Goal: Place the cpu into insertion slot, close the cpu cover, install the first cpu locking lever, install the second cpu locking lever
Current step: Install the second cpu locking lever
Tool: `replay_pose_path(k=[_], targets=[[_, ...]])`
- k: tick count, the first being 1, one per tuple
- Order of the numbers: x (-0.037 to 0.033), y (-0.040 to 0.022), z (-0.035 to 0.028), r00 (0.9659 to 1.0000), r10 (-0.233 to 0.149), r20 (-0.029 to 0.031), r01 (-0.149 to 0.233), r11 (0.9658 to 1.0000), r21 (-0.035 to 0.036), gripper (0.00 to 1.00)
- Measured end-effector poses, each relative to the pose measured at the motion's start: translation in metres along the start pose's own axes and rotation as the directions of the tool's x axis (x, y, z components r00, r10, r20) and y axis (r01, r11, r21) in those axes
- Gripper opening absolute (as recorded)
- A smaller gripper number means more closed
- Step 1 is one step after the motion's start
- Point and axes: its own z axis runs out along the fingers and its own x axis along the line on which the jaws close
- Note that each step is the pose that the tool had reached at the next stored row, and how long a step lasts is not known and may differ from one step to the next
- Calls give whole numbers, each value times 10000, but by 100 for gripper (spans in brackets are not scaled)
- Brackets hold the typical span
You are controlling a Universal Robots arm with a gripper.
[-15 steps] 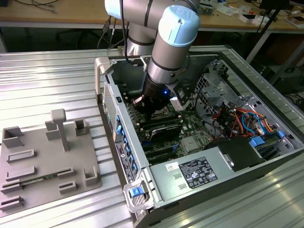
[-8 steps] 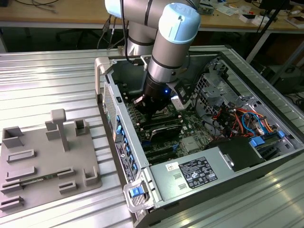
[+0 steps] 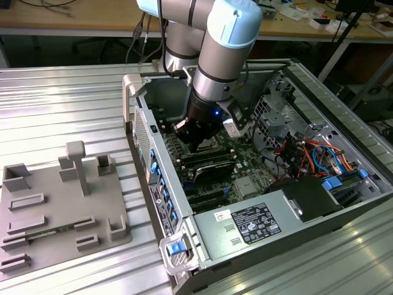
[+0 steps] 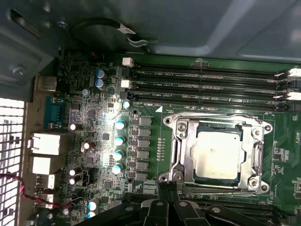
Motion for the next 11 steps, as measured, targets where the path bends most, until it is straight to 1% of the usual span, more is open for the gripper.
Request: replay_pose_path(k=[4, 11], targets=[[1, 1, -59, 10000, 0, 0, 0, 10000, 0, 11], [1, 2, -63, 10000, 0, 1, 0, 10000, -19, 11]])
